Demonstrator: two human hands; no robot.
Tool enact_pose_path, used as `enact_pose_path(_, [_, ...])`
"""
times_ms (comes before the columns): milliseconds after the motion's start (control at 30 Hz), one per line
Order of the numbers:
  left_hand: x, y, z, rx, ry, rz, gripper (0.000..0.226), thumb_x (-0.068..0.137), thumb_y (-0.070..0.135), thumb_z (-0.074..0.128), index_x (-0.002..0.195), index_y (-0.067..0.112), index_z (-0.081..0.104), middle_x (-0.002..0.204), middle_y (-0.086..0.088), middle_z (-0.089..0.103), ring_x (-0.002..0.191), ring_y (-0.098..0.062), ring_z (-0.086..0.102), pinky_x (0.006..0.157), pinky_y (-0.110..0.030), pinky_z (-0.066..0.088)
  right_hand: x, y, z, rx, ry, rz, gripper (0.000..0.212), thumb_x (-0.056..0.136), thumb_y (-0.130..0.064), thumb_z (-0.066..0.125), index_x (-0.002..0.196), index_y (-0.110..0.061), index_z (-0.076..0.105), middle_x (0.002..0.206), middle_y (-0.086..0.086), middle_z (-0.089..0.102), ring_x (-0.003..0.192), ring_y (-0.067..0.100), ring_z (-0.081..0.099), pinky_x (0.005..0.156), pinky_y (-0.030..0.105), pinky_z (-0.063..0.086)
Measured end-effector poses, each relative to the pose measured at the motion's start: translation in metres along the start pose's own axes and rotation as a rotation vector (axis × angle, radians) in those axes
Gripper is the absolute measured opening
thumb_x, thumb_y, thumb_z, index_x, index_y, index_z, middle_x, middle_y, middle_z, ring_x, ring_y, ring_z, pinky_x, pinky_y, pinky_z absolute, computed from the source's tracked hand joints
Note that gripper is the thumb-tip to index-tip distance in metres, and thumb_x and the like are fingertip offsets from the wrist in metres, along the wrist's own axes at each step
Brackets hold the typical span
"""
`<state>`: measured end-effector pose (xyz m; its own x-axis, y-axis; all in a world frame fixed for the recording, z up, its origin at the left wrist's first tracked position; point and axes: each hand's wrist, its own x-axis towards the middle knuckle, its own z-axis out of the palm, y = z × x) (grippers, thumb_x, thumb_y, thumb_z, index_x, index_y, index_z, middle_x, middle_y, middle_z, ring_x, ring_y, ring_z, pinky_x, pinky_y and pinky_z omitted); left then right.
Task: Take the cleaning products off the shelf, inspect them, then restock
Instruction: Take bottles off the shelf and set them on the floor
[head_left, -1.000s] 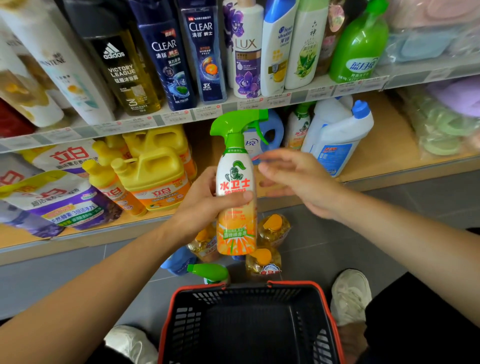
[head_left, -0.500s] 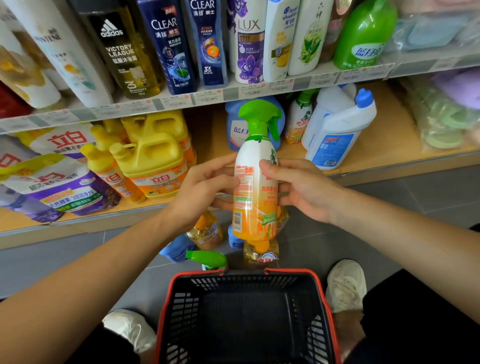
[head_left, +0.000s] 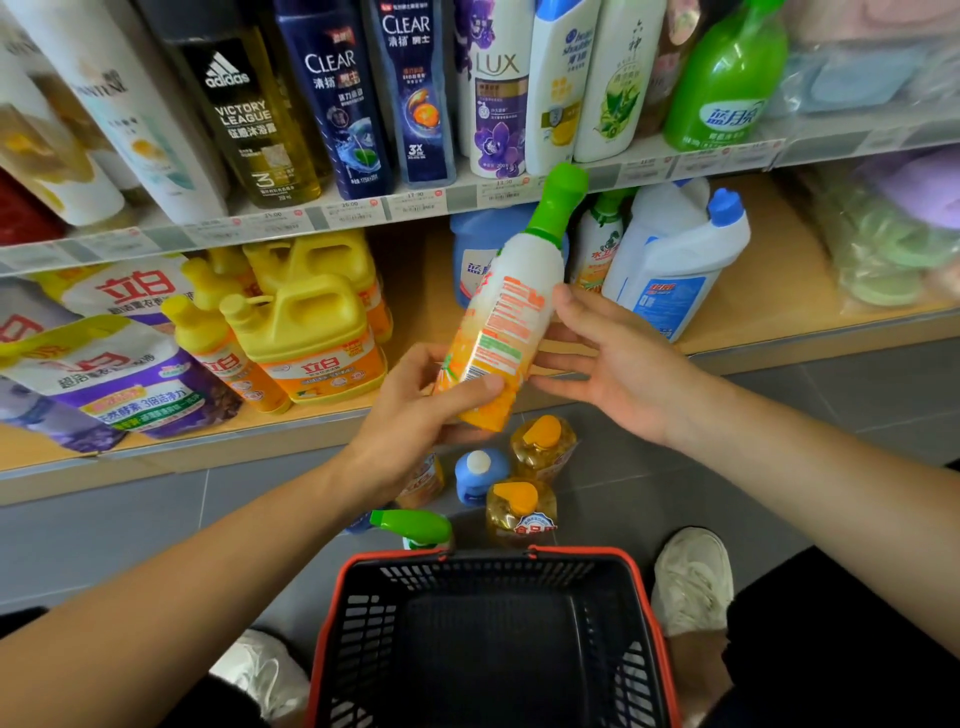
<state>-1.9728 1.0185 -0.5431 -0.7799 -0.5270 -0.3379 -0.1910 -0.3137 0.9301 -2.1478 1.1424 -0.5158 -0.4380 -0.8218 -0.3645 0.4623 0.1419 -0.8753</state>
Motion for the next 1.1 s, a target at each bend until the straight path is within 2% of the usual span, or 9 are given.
enact_pose_path(100, [-0.004, -0.003, 0.003, 0.185, 0.106, 0.140, 0.077, 0.059, 0.037, 0.091, 0.120, 0.013, 0.051, 0.115, -0.006, 0.063, 0.093, -0.018, 0.073, 0.066, -0.028, 0.060, 0.000, 0.002, 0.000, 0.008, 0.002, 0.028, 0.051, 0.073, -0.047, 0.075, 0.119, -0.026, 0.066, 0.112, 0.008, 0.075, 0.102, 0.027, 0.074, 0.080, 0.042, 0.062])
enact_pose_path(233, [-0.005, -0.010, 0.002, 0.393, 0.061, 0.320, 0.073, 0.063, 0.040, 0.093, 0.121, 0.022, 0.053, 0.116, 0.000, 0.060, 0.104, -0.013, 0.064, 0.079, -0.028, 0.058, 0.003, 0.005, 0.001, 0.018, 0.101, 0.046, 0.052, 0.076, -0.041, 0.078, 0.123, -0.025, 0.062, 0.113, 0.005, 0.075, 0.101, 0.025, 0.074, 0.088, 0.052, 0.059])
enact_pose_path(500, [0.006, -0.003, 0.000, -0.079, -0.055, -0.173, 0.057, 0.075, 0.040, 0.075, 0.124, 0.014, 0.063, 0.117, -0.014, 0.073, 0.106, -0.026, 0.071, 0.087, -0.035, 0.059, 0.003, 0.002, -0.002, 0.163, 0.038, -0.019, 0.053, 0.075, -0.031, 0.078, 0.124, -0.020, 0.063, 0.114, 0.005, 0.075, 0.105, 0.022, 0.073, 0.078, 0.043, 0.061])
enact_pose_path(633, [0.007, 0.003, 0.001, -0.143, -0.092, -0.186, 0.057, 0.078, 0.034, 0.074, 0.125, 0.004, 0.063, 0.121, -0.020, 0.071, 0.118, -0.038, 0.065, 0.093, -0.040, 0.060, 0.005, -0.002, -0.002, 0.180, 0.034, -0.031, 0.052, 0.076, -0.031, 0.077, 0.123, -0.015, 0.062, 0.114, 0.008, 0.075, 0.105, 0.023, 0.073, 0.079, 0.041, 0.061])
enact_pose_path(767, [0.012, 0.013, -0.003, -0.100, 0.036, -0.061, 0.056, 0.073, 0.026, 0.079, 0.120, 0.001, 0.062, 0.116, -0.023, 0.071, 0.106, -0.033, 0.071, 0.098, -0.052, 0.056, 0.005, -0.011, -0.004, -0.005, 0.039, 0.045, 0.043, 0.082, -0.038, 0.074, 0.118, -0.016, 0.065, 0.113, 0.013, 0.074, 0.103, 0.029, 0.073, 0.087, 0.045, 0.061])
enact_pose_path(833, [0.016, 0.019, -0.008, -0.069, 0.096, 0.017, 0.053, 0.069, 0.023, 0.087, 0.114, 0.006, 0.065, 0.107, -0.015, 0.074, 0.095, -0.025, 0.073, 0.084, -0.045, 0.062, 0.003, -0.013, -0.002, -0.135, 0.079, 0.077, 0.036, 0.089, -0.044, 0.070, 0.112, -0.016, 0.067, 0.104, 0.014, 0.077, 0.094, 0.028, 0.076, 0.079, 0.041, 0.063])
enact_pose_path(933, [0.021, 0.029, -0.017, -0.009, 0.186, 0.128, 0.062, 0.060, 0.026, 0.092, 0.114, 0.013, 0.067, 0.106, -0.008, 0.075, 0.097, -0.025, 0.075, 0.073, -0.036, 0.062, 0.000, -0.014, 0.001, -0.410, 0.130, 0.089, 0.038, 0.094, -0.048, 0.064, 0.102, -0.011, 0.069, 0.082, 0.011, 0.078, 0.076, 0.024, 0.077, 0.061, 0.030, 0.060])
enact_pose_path(1033, [0.024, 0.038, -0.022, 0.206, 0.236, 0.261, 0.071, 0.050, 0.040, 0.091, 0.116, 0.024, 0.068, 0.108, -0.002, 0.074, 0.097, -0.020, 0.074, 0.070, -0.032, 0.062, 0.003, -0.014, -0.001, -0.759, 0.269, -0.153, 0.034, 0.092, -0.037, 0.069, 0.076, -0.006, 0.073, 0.063, 0.005, 0.073, 0.059, 0.015, 0.072, 0.055, 0.024, 0.055])
enact_pose_path(1100, [0.023, 0.042, -0.018, 0.329, 0.226, 0.331, 0.073, 0.049, 0.040, 0.096, 0.115, 0.027, 0.068, 0.103, 0.006, 0.074, 0.095, -0.012, 0.073, 0.070, -0.026, 0.061, 0.005, -0.018, -0.002, -0.932, 0.350, -0.431, 0.018, 0.085, -0.030, 0.076, 0.077, -0.013, 0.075, 0.068, -0.002, 0.073, 0.065, 0.005, 0.069, 0.064, 0.022, 0.054])
